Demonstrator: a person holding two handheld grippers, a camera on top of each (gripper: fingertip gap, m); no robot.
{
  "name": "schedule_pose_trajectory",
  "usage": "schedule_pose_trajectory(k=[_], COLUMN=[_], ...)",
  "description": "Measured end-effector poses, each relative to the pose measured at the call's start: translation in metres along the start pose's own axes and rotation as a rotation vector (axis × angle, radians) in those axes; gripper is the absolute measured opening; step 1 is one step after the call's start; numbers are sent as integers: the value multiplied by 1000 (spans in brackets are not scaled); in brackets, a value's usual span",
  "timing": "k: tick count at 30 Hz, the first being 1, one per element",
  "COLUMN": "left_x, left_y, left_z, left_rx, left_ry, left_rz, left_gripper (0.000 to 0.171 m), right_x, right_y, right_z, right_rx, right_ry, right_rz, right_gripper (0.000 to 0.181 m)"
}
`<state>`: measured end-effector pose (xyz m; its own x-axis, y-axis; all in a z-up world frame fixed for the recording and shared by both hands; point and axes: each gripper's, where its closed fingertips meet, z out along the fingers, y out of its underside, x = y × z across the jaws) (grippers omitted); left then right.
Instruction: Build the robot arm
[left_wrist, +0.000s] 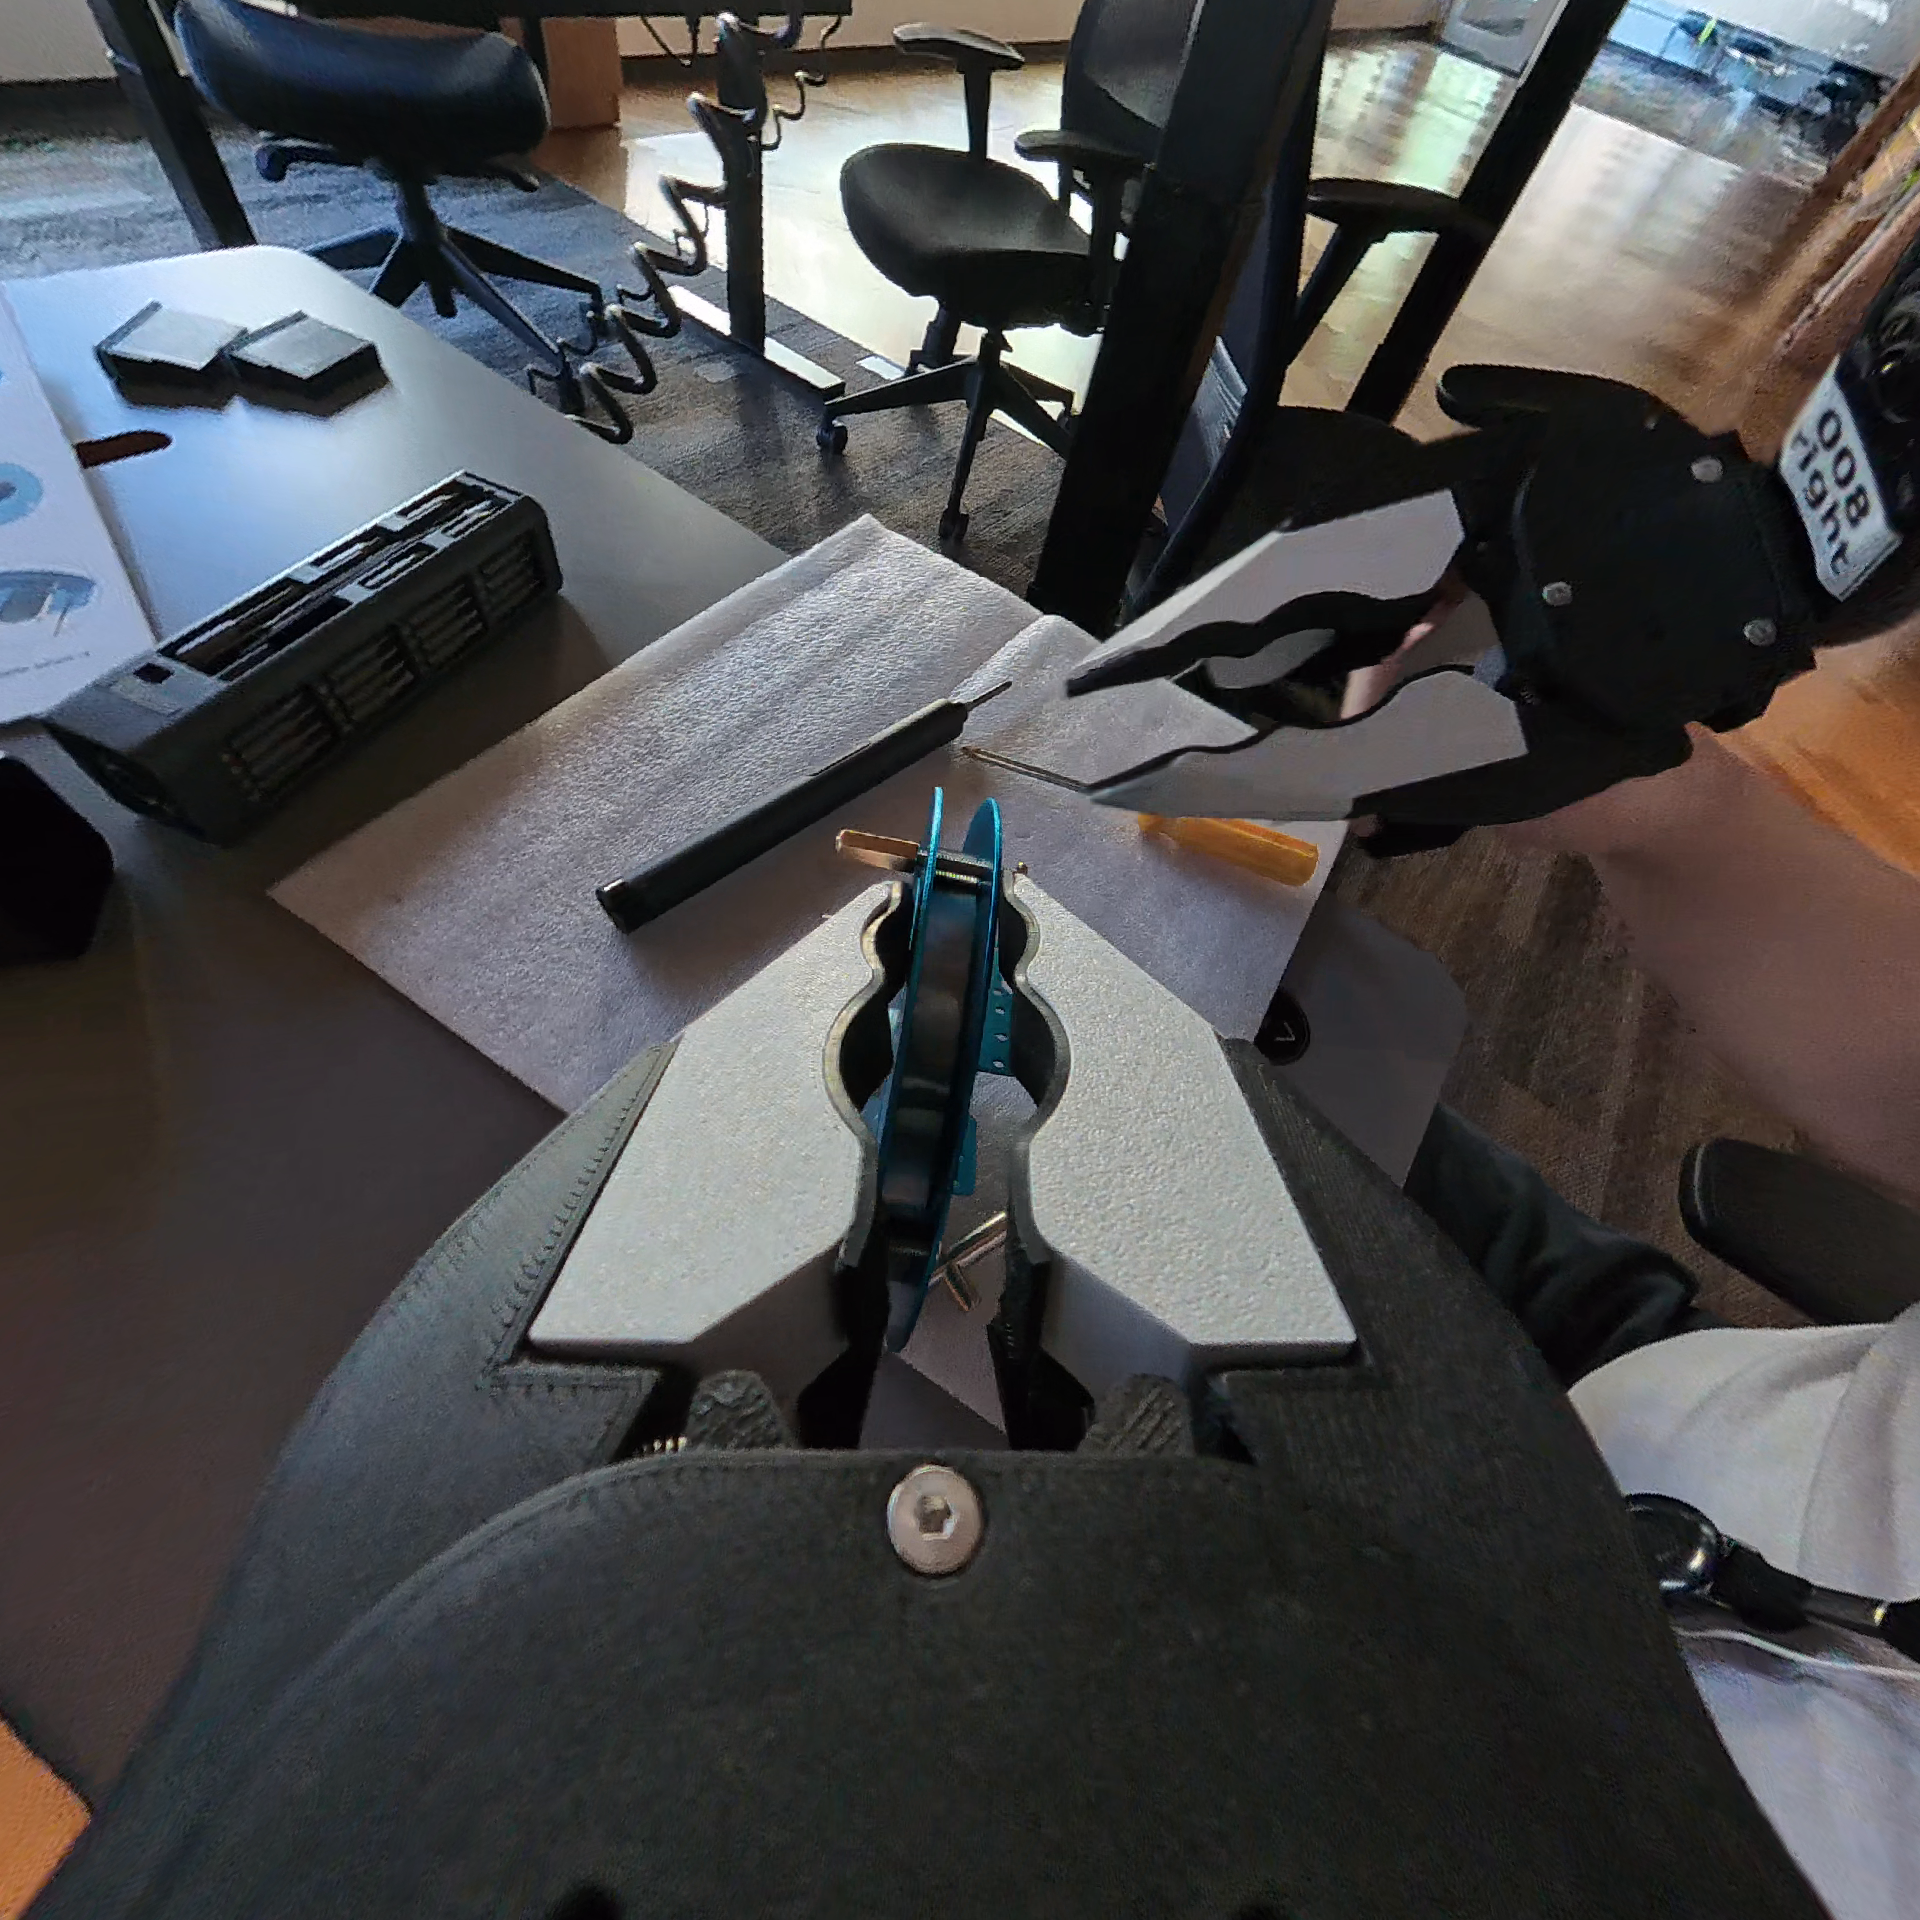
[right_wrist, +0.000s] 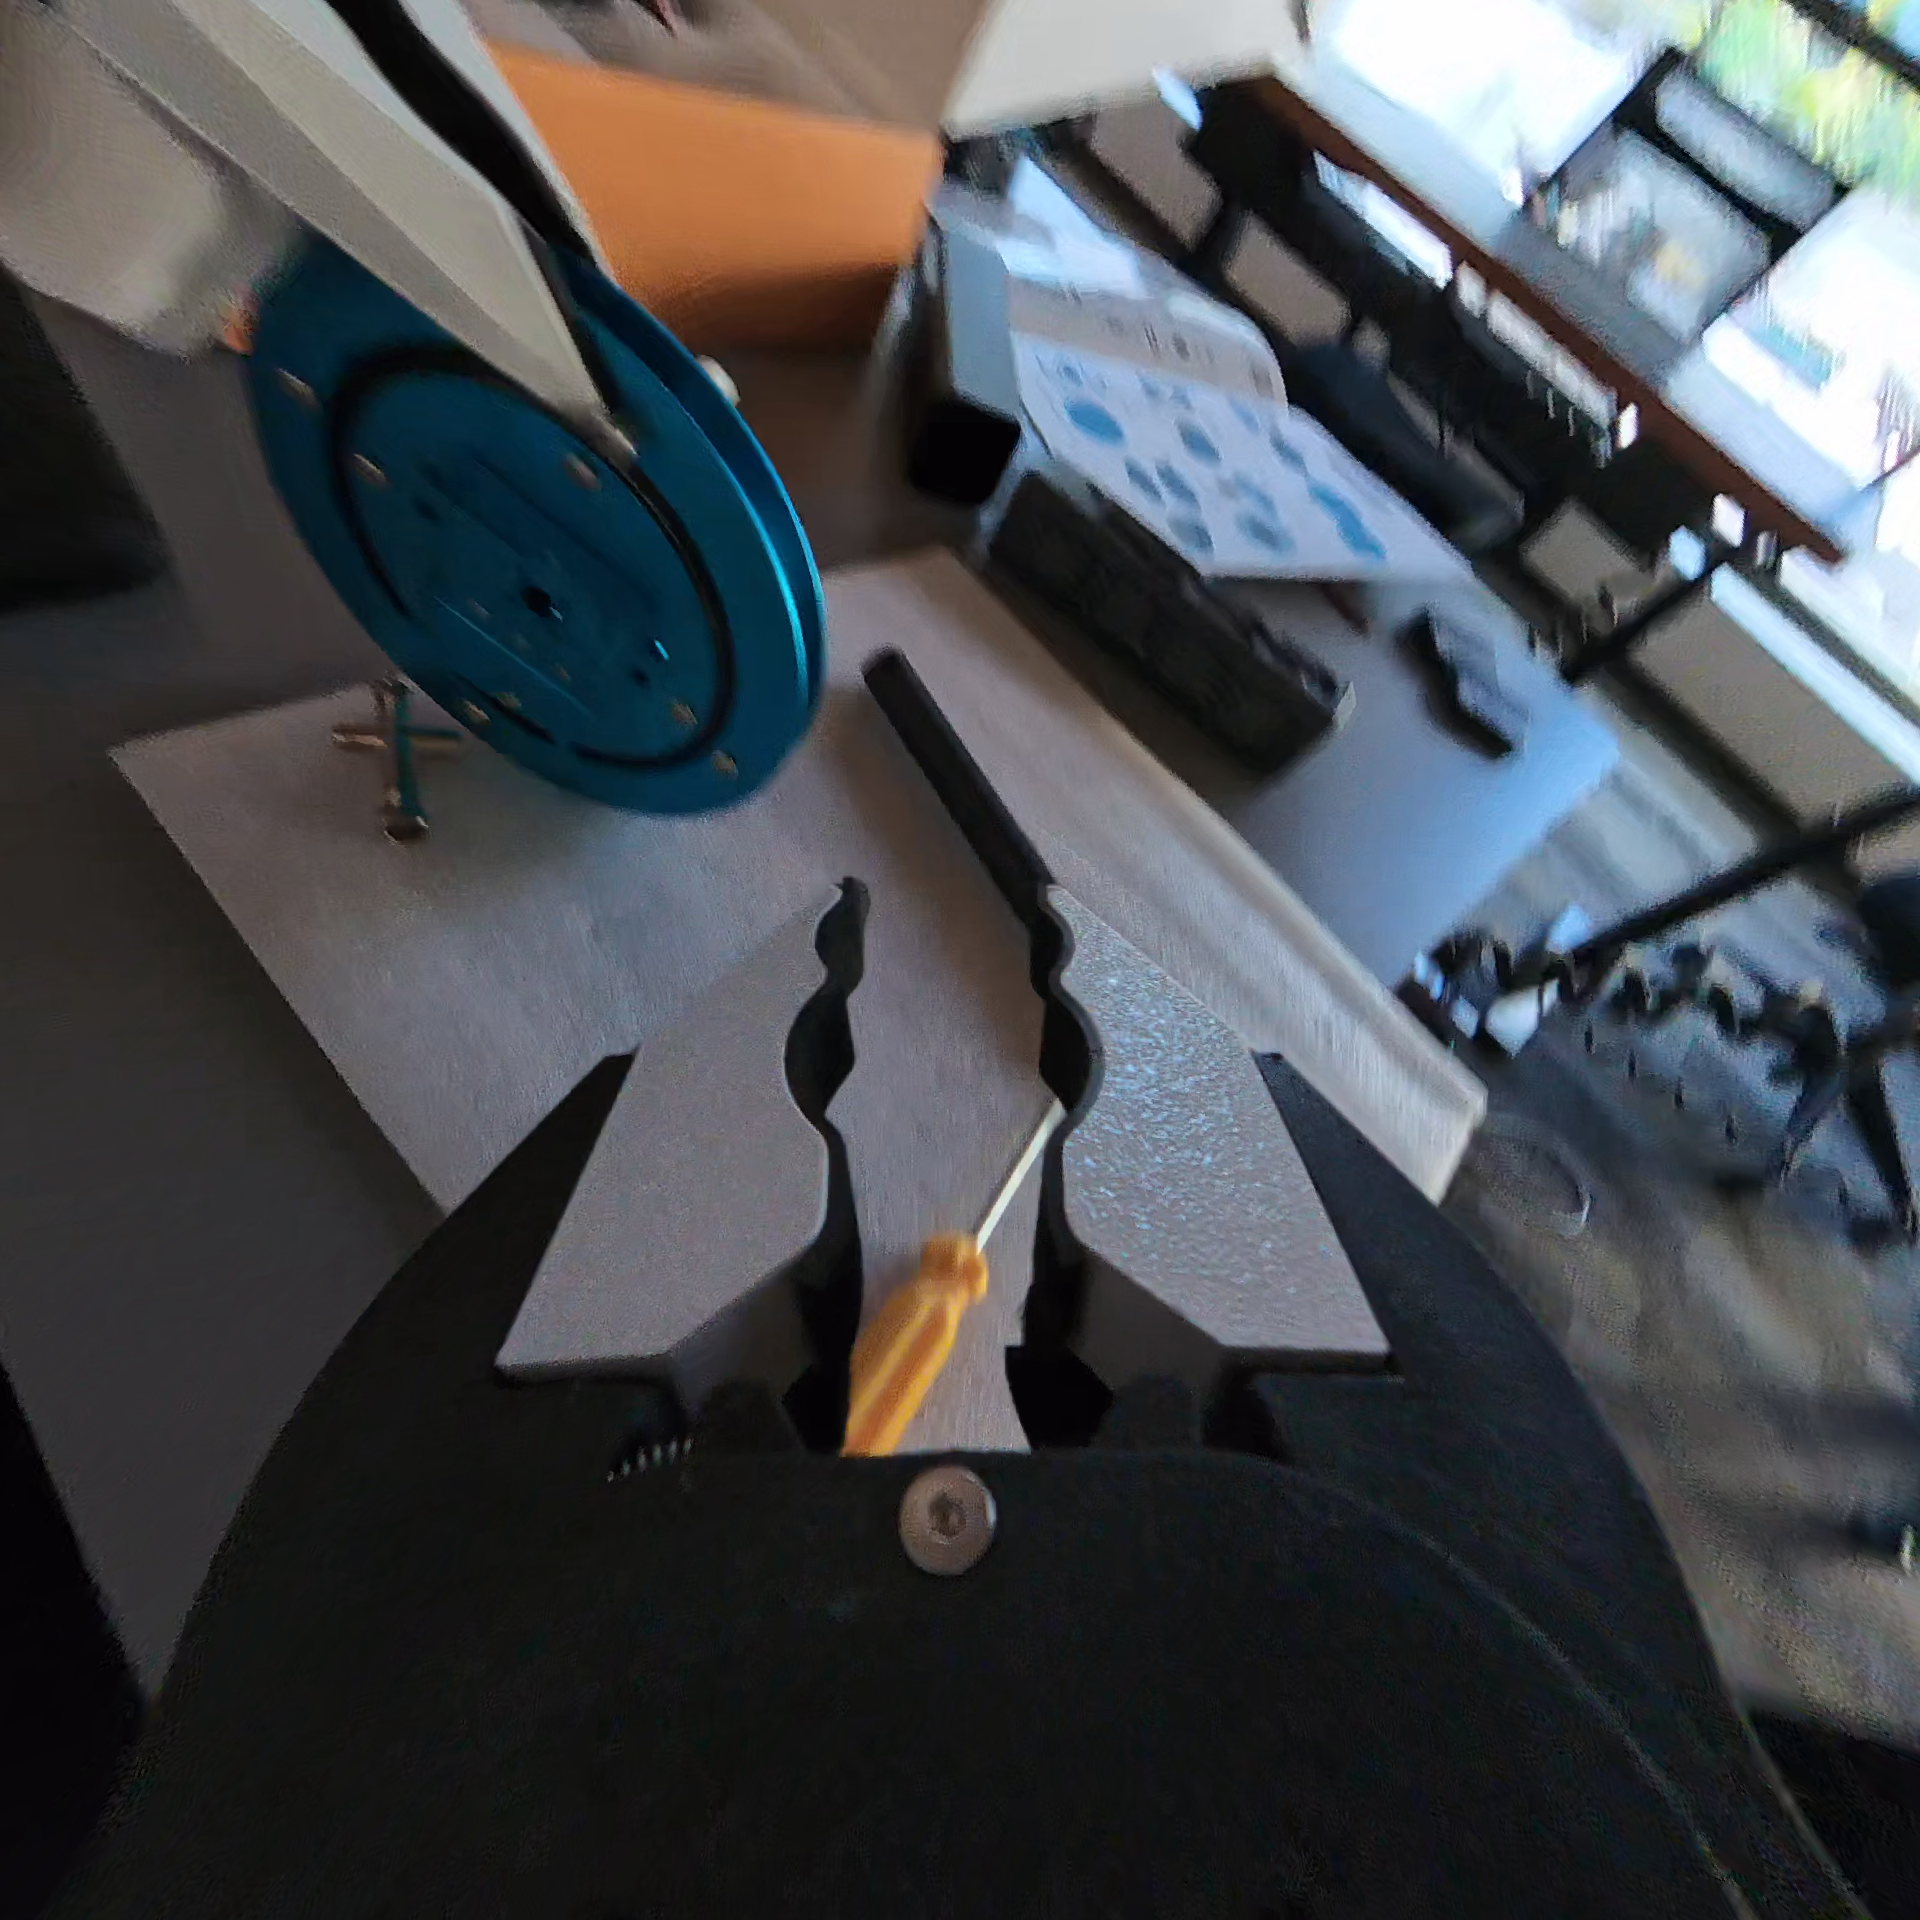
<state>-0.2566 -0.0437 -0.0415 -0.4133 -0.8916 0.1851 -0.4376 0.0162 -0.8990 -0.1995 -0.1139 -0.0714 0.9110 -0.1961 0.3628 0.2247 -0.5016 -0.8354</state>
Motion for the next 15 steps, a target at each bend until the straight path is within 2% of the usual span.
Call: schedule_pose_trajectory(k=[4,6,8,10,11,12,14,15], left_x=[-4,-5,-6,-3,-3,-4,-5,-4], left_y=[3,4,4,8,14,20,28,28], left_z=[-6,-7,-8,-9,-12,-14,-14,-13], left_rx=[-32,-58,-86,-135,-177,-217,-244,-238], left_ry=[-40,-62,-92,-96,-100,-105,-115,-115], left_rz=[-50,-66,-64,-31,-5,26,100,122], left_gripper=[15,16,16,22,33,37,17,13], right_x=[4,4,2,-3,-1,-4,-6,-6], right_y=[46,65,81,106,103,101,101,101], right_z=[-29,-36,-33,-30,-29,-29,-27,-27], right_rx=[-120,-177,-242,-396,-381,-382,-385,-388], right_ry=[52,96,113,123,128,107,97,94], right_rz=[345,437,470,454,456,456,438,420], right_gripper=[38,39,39,43,38,26,19,18])
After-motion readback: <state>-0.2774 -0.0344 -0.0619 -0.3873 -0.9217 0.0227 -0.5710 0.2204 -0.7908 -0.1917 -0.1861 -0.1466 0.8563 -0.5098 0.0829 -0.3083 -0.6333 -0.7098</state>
